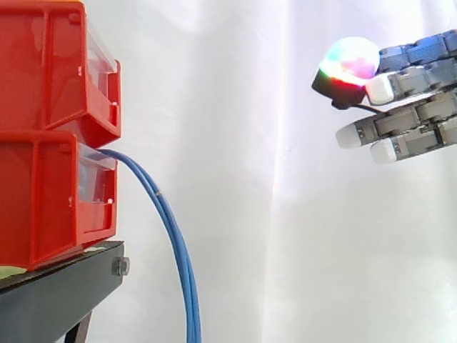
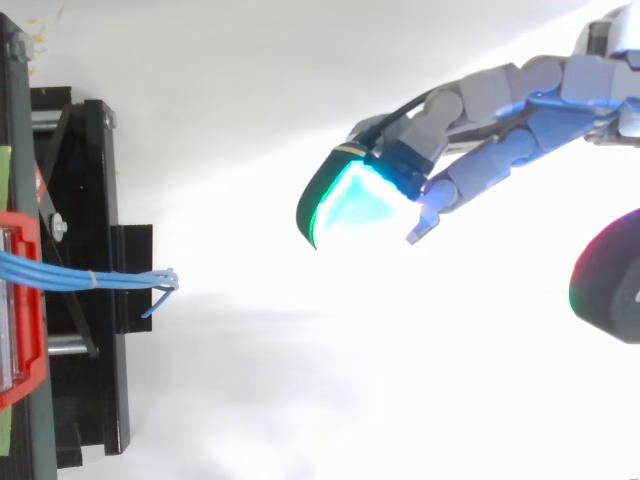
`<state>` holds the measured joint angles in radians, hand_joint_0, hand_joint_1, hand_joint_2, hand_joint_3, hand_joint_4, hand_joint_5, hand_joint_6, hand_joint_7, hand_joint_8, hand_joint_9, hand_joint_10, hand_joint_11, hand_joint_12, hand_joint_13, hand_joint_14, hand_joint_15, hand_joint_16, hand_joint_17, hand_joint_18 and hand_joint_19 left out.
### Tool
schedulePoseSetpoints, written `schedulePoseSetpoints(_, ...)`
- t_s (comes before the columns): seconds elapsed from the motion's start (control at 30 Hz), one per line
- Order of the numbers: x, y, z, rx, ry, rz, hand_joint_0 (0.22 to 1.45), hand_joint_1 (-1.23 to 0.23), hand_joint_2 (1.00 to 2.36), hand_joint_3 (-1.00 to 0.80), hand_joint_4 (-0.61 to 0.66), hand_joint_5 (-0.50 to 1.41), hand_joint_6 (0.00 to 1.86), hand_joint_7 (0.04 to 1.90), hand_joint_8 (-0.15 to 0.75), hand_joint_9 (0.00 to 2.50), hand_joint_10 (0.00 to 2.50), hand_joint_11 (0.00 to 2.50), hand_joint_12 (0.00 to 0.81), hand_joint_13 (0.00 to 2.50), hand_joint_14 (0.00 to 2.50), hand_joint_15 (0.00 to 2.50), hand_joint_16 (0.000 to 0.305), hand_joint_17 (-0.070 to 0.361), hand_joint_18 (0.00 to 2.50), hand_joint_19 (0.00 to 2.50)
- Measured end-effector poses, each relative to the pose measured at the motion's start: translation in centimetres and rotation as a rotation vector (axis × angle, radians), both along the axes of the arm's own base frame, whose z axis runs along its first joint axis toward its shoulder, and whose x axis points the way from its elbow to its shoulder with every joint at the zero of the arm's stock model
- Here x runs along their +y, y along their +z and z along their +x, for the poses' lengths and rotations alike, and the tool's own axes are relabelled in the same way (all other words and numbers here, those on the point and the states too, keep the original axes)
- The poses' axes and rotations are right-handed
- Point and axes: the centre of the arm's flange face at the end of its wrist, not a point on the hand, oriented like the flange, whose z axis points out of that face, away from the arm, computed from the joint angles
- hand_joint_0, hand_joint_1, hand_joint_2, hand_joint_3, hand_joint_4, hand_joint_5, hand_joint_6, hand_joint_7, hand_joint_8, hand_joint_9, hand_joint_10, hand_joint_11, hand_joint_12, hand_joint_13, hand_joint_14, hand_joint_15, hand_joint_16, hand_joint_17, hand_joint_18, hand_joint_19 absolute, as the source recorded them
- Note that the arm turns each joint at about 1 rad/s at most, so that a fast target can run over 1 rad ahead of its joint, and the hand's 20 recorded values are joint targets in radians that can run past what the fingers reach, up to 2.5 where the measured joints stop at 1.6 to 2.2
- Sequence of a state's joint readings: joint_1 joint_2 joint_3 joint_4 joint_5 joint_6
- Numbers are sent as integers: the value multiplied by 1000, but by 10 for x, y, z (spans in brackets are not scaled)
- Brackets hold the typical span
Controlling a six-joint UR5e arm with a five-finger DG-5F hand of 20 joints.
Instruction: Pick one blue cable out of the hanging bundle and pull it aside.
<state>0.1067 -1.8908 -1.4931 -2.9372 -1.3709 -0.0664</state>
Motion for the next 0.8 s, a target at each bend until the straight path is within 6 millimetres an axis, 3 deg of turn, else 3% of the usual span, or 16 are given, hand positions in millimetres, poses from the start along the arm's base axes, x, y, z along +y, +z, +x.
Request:
schedulePoseSetpoints(0.5,0,-2,6,-28,-9,-2,484,-475,1001,-481,196,-217,502,773,237,497,6,181,319,227,1,0,52,118,182,235)
schedulePoseSetpoints(0.8,1,-19,11,-1,-10,-1,486,-477,1002,-480,199,-214,502,774,238,510,6,187,320,242,1,0,52,117,209,242)
